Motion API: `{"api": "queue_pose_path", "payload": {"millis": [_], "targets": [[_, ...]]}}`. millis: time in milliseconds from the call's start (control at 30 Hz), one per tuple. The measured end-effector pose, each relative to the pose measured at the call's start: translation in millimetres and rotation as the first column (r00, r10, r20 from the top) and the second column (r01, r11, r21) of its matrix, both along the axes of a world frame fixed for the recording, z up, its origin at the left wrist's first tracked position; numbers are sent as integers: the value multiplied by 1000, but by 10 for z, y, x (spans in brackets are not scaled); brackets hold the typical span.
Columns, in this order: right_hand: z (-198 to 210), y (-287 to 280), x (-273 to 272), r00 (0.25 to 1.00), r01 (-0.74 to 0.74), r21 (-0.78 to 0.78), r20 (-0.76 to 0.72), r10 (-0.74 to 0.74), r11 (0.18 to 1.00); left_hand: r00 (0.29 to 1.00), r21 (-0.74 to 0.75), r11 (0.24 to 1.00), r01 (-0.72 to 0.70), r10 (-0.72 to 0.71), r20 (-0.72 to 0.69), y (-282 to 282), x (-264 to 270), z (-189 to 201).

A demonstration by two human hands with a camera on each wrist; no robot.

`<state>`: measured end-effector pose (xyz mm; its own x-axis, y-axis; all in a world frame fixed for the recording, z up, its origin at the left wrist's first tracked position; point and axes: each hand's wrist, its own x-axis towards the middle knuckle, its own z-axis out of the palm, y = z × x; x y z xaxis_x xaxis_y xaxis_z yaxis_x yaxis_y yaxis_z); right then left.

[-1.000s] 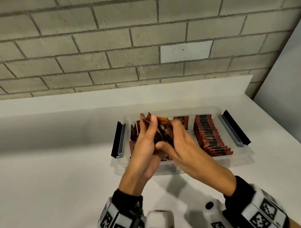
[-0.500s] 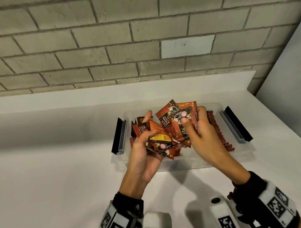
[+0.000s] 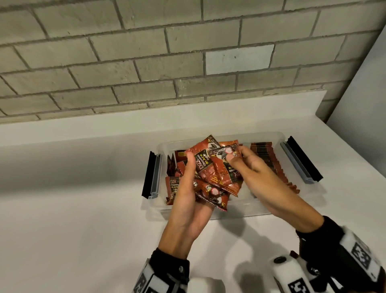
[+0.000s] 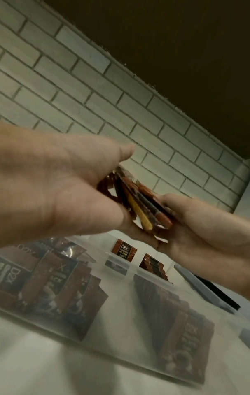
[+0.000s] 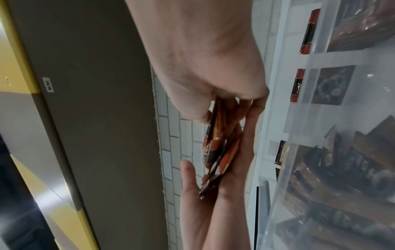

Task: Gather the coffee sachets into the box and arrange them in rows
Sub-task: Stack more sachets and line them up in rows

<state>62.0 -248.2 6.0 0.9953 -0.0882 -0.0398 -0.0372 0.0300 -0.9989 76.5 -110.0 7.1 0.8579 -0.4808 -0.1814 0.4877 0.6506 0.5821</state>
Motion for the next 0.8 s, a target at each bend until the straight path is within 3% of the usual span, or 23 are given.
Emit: {"api": "queue_pose_path", "payload": {"millis": [133, 167, 267, 433, 567, 667, 800], "targets": [[-53, 73, 13, 998, 13, -310, 58, 5, 951, 1000, -56, 998, 27, -26, 14, -75, -31, -17], [-48, 82, 11, 998, 41, -327, 66, -20, 944, 1000, -68, 997, 28, -28, 10, -80, -27, -24], [9, 91, -12, 987, 143, -247, 108, -120, 958, 1000, -88, 996, -5, 5, 1, -73, -10, -21], [9, 57, -94, 994, 90, -224, 74, -75, 970, 998, -76, 997, -1, 5, 55, -57, -18, 6], [39, -6, -91, 991, 126, -134, 70, -117, 983, 999, -95, 994, 52, -51, 9, 2, -37, 3], [36, -127, -69, 980, 193, -200, 77, -181, 961, 995, -82, 994, 78, -82, -51, 27, -54, -11], [104, -242, -78, 975, 210, -48, 83, -206, 976, 992, -46, 995, 90, -94, -88, 41, -76, -9]]}}
